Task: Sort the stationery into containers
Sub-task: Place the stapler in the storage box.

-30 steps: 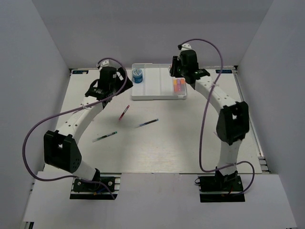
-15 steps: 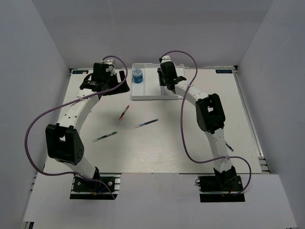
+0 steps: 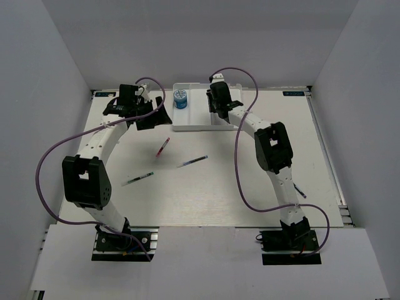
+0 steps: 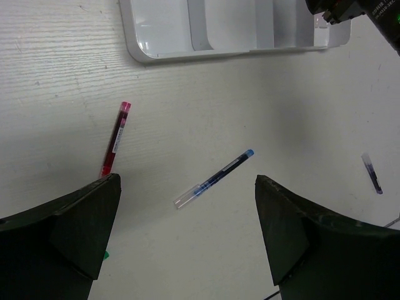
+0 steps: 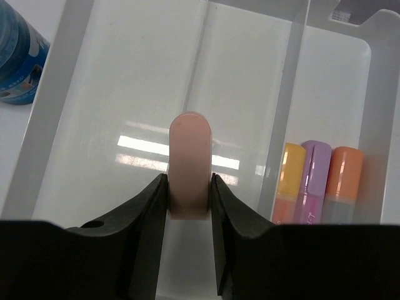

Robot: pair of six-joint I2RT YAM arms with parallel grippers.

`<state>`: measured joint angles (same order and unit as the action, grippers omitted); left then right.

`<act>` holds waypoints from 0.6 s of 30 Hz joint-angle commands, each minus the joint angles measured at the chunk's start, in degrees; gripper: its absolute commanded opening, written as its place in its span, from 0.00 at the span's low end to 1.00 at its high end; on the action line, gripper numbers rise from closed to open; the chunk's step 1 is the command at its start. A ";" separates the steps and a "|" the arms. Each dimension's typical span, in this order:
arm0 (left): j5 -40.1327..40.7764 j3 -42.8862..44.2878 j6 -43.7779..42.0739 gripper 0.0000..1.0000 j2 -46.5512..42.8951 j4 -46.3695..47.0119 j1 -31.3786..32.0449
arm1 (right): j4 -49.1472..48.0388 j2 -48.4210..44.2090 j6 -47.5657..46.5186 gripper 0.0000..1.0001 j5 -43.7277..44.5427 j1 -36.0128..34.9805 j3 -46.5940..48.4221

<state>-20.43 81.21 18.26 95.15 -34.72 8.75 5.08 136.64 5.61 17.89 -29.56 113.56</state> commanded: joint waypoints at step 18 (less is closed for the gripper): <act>-6.73 -1.58 1.16 0.98 1.00 1.67 -1.46 | -1.30 2.75 4.41 0.00 -1.71 2.76 0.70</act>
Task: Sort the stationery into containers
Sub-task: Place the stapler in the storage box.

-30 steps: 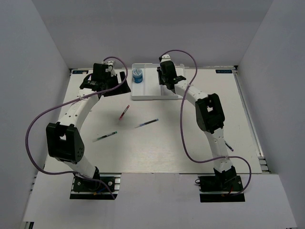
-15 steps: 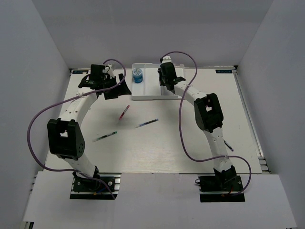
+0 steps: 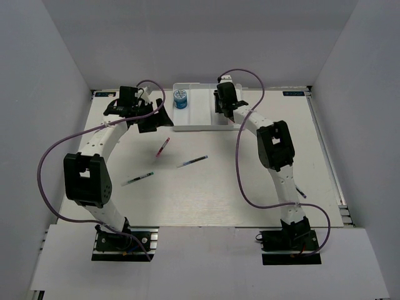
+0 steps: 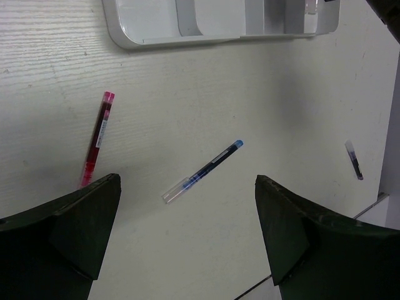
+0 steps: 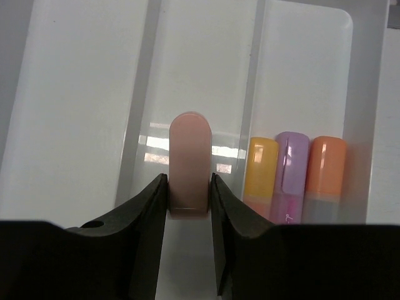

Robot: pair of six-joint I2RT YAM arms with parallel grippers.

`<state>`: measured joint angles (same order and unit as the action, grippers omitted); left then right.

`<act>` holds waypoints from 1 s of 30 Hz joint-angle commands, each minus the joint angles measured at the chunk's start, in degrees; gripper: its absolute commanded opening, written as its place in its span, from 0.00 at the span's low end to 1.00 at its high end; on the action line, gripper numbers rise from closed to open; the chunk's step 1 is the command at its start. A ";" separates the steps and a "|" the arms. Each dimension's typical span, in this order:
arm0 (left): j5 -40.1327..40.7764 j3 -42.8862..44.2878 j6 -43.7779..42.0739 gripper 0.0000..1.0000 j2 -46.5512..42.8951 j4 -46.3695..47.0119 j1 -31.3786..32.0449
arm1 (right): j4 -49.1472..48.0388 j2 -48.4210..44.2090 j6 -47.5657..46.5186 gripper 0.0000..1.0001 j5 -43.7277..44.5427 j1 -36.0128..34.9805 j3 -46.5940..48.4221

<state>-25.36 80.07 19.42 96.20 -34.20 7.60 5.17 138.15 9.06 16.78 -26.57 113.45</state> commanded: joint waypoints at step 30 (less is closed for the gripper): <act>-3.03 -4.22 -0.96 0.95 -6.73 2.99 -0.30 | 7.29 -22.29 -0.62 0.34 -9.22 1.51 -2.00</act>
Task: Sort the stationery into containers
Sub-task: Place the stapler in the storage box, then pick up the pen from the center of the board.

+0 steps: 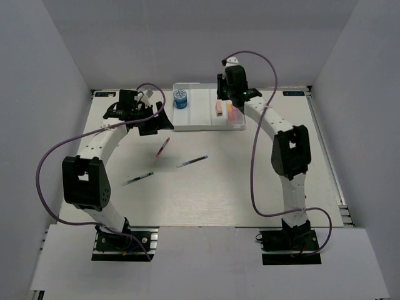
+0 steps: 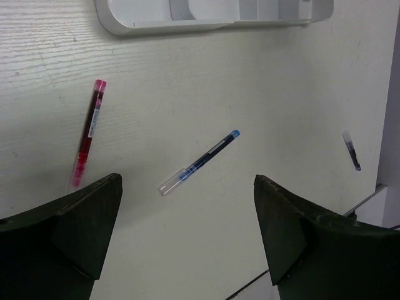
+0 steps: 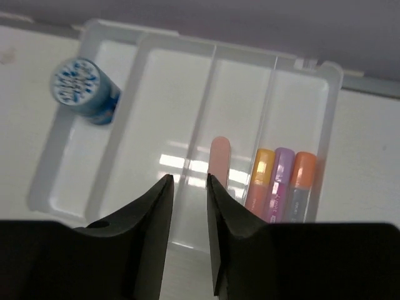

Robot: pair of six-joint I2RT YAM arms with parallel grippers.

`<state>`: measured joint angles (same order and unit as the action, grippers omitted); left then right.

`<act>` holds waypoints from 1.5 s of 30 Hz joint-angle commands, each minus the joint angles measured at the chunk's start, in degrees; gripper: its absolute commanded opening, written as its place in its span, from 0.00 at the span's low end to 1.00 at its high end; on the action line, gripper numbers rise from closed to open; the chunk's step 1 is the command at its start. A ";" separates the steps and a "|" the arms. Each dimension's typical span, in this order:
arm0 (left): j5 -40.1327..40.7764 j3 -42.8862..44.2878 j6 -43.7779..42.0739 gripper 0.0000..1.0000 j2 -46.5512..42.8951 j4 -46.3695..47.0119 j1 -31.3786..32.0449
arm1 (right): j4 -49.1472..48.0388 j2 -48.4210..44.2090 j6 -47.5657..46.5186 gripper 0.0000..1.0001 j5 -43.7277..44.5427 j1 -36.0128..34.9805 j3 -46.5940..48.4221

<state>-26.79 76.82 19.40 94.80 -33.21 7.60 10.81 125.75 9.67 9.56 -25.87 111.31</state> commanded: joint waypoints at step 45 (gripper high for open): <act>-18.12 -1.76 -24.94 0.94 -7.70 -8.18 0.75 | 30.41 -53.86 -61.96 0.44 -22.30 40.19 -68.86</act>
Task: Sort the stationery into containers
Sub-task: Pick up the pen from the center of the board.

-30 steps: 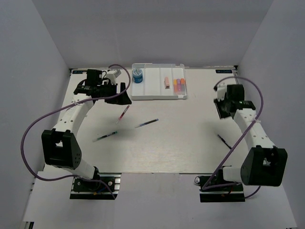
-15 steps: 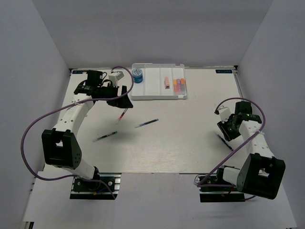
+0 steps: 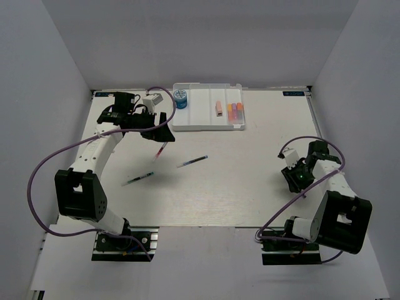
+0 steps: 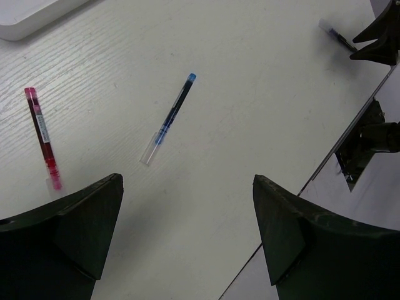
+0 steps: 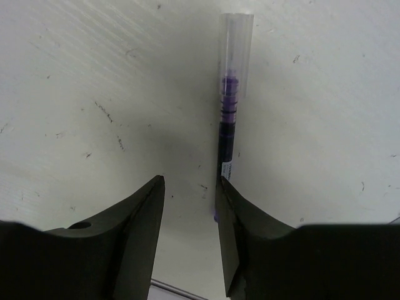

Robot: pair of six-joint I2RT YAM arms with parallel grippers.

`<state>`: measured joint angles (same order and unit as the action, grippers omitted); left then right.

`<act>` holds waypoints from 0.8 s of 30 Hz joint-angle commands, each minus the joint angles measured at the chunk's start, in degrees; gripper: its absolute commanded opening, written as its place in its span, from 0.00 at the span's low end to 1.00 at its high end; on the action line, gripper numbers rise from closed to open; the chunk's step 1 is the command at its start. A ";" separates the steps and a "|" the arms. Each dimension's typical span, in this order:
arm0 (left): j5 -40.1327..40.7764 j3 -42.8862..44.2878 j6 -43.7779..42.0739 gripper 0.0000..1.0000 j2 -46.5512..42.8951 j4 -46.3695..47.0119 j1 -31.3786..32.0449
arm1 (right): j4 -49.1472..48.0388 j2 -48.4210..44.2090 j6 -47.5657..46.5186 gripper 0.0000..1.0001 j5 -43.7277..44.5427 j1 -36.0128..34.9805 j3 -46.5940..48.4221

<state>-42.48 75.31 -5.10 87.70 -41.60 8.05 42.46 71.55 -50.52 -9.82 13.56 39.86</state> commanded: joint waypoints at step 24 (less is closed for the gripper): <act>-2.52 -0.43 1.67 0.93 0.80 1.35 0.30 | -9.14 10.45 -8.36 0.32 -5.03 3.40 0.49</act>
<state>-43.77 75.31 -3.62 89.78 -41.32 8.08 34.94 81.01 -56.66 -13.23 16.67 41.32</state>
